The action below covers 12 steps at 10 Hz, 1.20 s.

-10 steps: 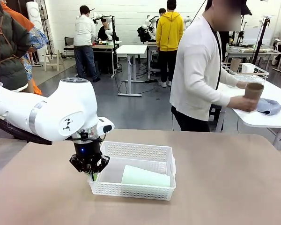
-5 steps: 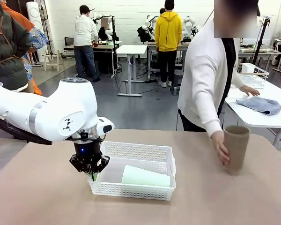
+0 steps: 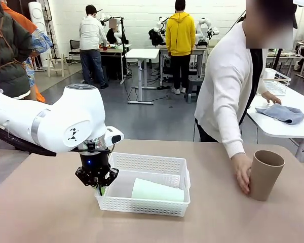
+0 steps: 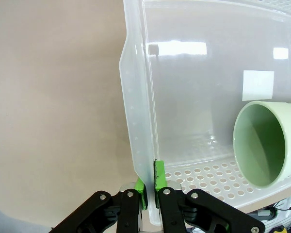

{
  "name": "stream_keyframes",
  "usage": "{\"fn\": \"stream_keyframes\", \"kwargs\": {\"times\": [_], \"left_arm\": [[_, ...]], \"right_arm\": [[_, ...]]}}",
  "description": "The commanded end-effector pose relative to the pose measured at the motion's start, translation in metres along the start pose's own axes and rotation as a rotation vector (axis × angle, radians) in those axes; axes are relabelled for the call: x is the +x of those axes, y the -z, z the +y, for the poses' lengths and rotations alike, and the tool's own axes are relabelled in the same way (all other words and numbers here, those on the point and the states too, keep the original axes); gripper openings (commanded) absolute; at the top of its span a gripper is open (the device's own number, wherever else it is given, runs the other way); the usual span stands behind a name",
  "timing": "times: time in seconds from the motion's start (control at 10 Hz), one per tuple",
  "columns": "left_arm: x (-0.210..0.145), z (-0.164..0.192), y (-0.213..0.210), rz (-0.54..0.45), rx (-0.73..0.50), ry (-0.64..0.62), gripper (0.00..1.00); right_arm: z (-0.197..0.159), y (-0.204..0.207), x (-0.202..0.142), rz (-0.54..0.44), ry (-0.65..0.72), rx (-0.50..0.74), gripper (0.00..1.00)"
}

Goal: Clean and organize the cups into the basket.
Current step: Pick up the Reusable plastic cup from the right side of the table and stack it inside the Organizing basket in the center of the table.

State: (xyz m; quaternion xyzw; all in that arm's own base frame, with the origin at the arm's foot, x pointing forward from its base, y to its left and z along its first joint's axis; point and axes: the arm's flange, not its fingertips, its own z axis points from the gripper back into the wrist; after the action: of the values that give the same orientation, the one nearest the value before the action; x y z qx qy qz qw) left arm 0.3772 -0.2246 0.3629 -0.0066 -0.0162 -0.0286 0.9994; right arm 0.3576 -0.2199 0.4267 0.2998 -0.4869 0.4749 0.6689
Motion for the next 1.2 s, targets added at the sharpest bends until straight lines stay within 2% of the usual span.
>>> {"fn": "stream_keyframes", "kwargs": {"times": [0.0, 1.0, 1.1], "left_arm": [[0.000, 0.000, -0.002, -0.003, -0.007, 0.002, 0.05], [0.000, 0.000, -0.002, -0.003, -0.007, 0.002, 0.05], [0.000, 0.000, -0.002, -0.003, -0.007, 0.002, 0.05]], "right_arm": [[0.000, 0.001, 0.001, -0.002, -0.004, 0.003, 1.00], [0.000, 0.000, 0.000, 0.000, 0.000, 0.000, 1.00], [-0.003, 0.009, -0.023, 0.031, -0.015, 0.056, 1.00]]}}
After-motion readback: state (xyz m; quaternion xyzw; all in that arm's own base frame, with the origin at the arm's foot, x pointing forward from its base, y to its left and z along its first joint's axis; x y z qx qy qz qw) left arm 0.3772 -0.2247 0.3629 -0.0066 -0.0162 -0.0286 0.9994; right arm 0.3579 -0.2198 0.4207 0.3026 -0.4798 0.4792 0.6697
